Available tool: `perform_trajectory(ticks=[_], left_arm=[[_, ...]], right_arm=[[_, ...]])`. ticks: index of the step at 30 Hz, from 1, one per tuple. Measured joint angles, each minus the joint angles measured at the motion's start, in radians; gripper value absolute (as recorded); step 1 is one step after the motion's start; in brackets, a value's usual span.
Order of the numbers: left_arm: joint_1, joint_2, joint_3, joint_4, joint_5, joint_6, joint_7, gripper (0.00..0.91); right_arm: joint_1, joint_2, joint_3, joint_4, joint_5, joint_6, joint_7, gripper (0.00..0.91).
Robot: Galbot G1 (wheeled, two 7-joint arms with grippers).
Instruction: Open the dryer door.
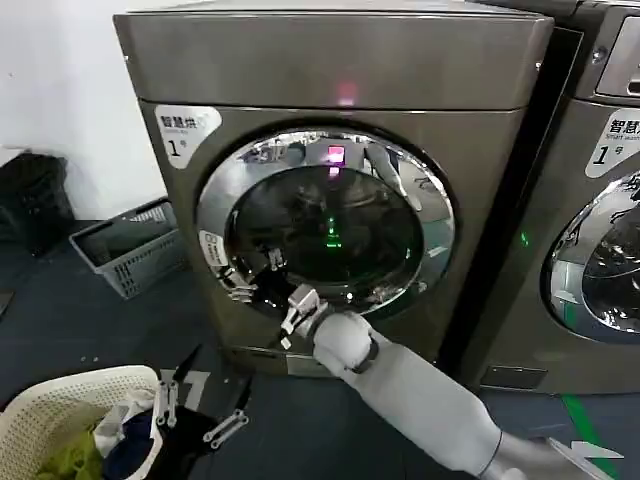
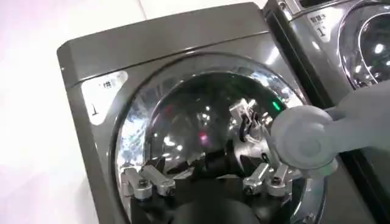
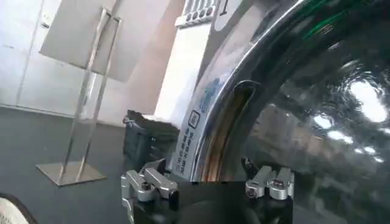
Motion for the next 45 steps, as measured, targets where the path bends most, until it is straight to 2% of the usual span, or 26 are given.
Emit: perform_trajectory(ticks=[13,35,45], left_arm=[[-0.001,0.003,-0.002,0.002,-0.005,0.0,0.0,0.907],[-0.004,0.002,-0.003,0.006,-0.006,0.0,0.0,0.907],[-0.009,0.004,-0.009,0.014,-0.01,0.002,0.0,0.907]], right_arm=[[0.019,0.041,-0.01,-0.059,-0.002,0.006,-0.018,0.907],[0.05,0.049,-0.013,-0.114,0.005,0.043,-0.138,0.907],[0.072,-0.002,-0.029,-0.062,0.082,0.082,-0.251,0.907]])
